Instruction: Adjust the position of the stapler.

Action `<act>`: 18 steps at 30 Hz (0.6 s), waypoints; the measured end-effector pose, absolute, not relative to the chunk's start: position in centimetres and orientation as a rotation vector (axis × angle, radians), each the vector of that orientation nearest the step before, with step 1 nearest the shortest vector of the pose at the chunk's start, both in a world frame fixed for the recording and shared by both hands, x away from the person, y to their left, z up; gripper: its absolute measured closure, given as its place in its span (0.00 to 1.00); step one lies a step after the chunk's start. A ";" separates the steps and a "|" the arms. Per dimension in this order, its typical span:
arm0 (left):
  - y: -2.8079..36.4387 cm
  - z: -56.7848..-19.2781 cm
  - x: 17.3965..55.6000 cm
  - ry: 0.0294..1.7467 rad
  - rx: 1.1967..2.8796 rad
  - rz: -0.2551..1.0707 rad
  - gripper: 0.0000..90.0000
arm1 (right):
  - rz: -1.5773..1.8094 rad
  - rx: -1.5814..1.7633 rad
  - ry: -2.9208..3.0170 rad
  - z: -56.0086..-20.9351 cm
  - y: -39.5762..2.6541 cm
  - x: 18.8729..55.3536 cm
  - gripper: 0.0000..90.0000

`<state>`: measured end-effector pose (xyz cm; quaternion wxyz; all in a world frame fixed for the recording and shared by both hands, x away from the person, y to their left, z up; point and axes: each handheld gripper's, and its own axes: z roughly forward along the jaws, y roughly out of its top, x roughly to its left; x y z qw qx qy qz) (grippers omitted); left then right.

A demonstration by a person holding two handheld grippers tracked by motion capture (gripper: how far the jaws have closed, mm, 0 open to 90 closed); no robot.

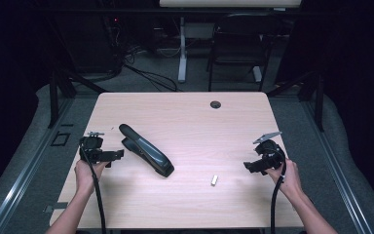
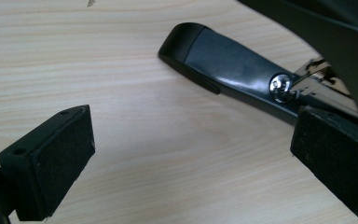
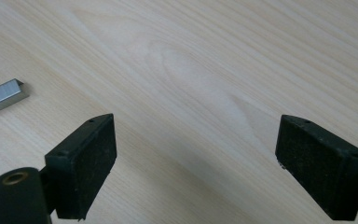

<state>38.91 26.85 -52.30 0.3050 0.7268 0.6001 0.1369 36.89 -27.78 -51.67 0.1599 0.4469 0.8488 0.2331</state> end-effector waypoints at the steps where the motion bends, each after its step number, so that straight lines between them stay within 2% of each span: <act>1: 26.6 -52.2 38.9 1.579 1.924 0.363 0.00 | 0.657 1.269 2.432 -51.7 -27.6 36.9 0.13; 10: 23.4 -50.4 39.1 1.485 1.932 0.419 0.00 | 0.641 1.316 2.426 -52.1 -28.5 37.3 0.14; 18: 22.0 -49.5 39.9 1.505 1.879 0.406 0.00 | 0.656 1.344 2.424 -52.3 -28.7 37.4 0.14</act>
